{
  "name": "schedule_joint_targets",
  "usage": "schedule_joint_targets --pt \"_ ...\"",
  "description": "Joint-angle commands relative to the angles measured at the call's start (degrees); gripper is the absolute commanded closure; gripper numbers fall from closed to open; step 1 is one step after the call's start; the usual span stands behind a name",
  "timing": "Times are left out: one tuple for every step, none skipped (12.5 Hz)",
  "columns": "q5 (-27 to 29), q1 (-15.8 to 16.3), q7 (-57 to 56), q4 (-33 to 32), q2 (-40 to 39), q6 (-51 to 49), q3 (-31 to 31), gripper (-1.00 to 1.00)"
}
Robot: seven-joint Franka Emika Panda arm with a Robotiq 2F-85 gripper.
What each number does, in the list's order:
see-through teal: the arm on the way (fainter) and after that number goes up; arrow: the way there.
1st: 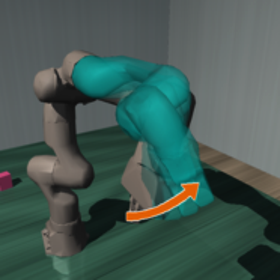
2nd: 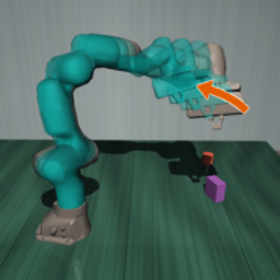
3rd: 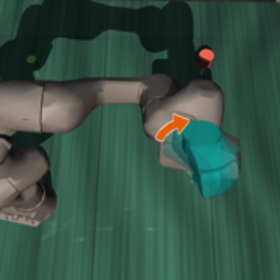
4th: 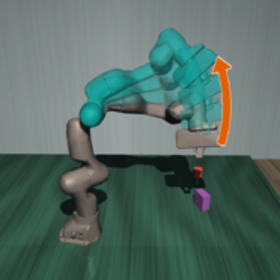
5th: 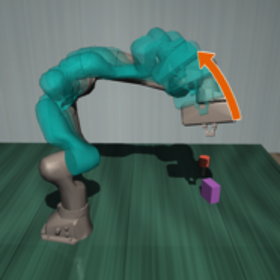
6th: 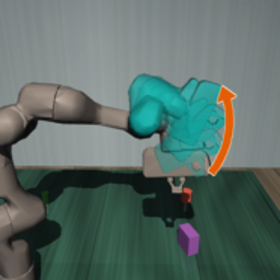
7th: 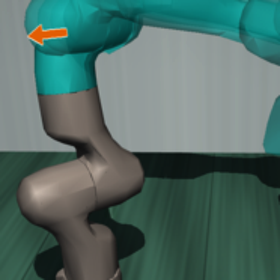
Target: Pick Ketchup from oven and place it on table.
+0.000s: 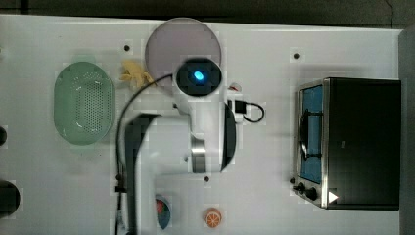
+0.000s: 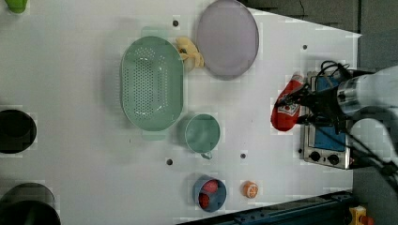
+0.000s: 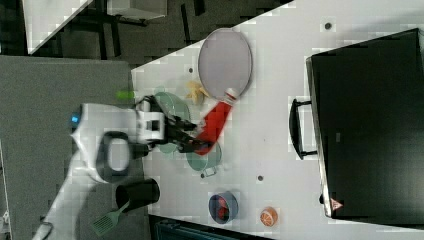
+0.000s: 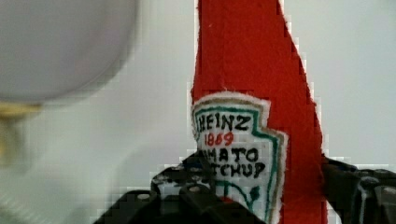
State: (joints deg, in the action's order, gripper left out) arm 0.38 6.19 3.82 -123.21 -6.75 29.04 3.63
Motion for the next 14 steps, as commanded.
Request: schedule_joint_targets --pt "0.2 -1.7 1.3 -4.8 -1.4 10.3 0.8 -0.27" --pt "0.3 -1.8 1.3 -6.3 -3.0 13.9 0.8 -0.27" --pt "0.4 -1.8 1.4 -6.9 -4.8 16.7 0.7 -0.26" --pt "0.3 -1.8 1.4 -7.1 -6.6 17.8 0.7 -0.27" --pt "0.4 -1.8 1.4 -7.0 -8.2 18.3 0.8 -0.27" --pt "0.4 -1.9 1.4 -7.0 -9.3 19.0 0.9 -0.26" --pt "0.4 -1.9 1.4 -7.0 -10.1 20.3 1.2 -0.27" --pt "0.4 -1.9 1.4 -7.2 -10.5 21.4 1.4 -0.27" --pt "0.4 -1.9 1.5 -7.4 -10.6 21.9 1.4 -0.32" --pt "0.4 -1.9 1.5 -7.8 -10.6 21.9 1.5 -0.52" --pt "0.4 -1.9 1.6 -7.9 -10.6 21.9 1.6 -0.74" --pt "0.4 -1.9 1.6 -7.7 -10.6 21.9 1.6 -0.96" --pt "0.4 -1.9 1.7 -7.6 -10.3 22.0 1.6 -1.00" --pt "0.4 -1.8 2.6 -7.3 -9.8 21.9 1.5 -1.00"
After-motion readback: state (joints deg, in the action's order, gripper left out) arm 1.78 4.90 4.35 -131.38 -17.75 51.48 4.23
